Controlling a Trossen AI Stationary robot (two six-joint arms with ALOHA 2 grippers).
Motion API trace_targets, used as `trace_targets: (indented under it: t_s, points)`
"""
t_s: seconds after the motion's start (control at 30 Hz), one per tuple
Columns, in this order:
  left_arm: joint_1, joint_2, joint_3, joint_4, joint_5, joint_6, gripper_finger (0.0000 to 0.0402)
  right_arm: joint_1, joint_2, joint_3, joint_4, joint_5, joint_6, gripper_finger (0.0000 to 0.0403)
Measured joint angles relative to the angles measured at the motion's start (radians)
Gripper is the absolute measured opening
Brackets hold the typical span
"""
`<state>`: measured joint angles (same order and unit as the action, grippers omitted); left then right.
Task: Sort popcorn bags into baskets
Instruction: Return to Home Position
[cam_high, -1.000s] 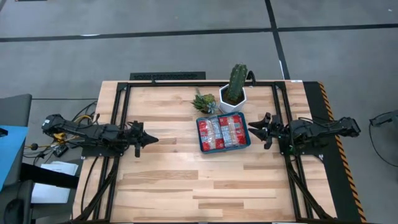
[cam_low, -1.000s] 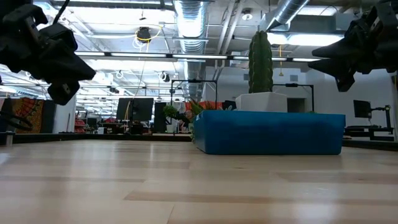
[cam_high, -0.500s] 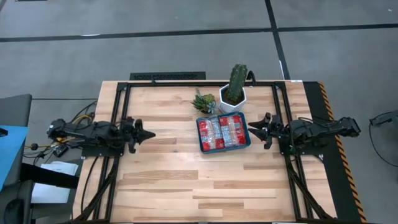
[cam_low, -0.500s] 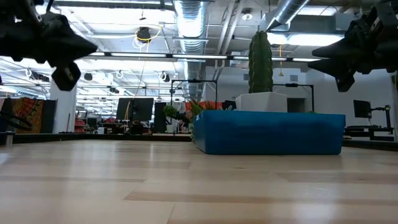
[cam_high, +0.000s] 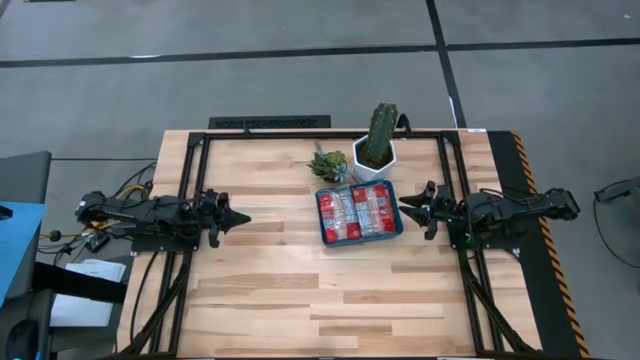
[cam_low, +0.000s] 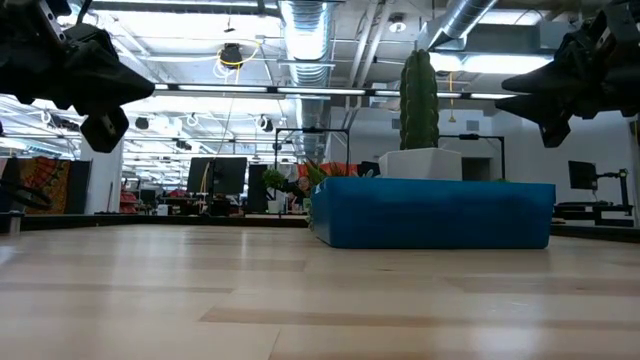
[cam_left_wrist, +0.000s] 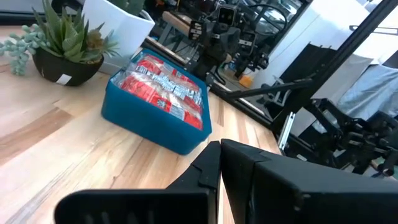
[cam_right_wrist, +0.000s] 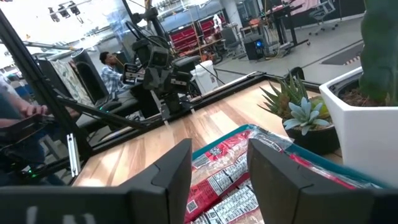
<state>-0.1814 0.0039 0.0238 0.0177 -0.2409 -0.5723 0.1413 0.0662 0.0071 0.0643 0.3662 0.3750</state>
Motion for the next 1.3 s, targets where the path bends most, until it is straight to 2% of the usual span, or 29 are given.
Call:
trace_targets:
  t_s: [1.3]
  points:
    - [-0.007, 0.005, 0.0, -0.001, -0.001, 0.0, 0.0, 0.0, 0.0, 0.0, 0.0, 0.0, 0.0, 0.0178]
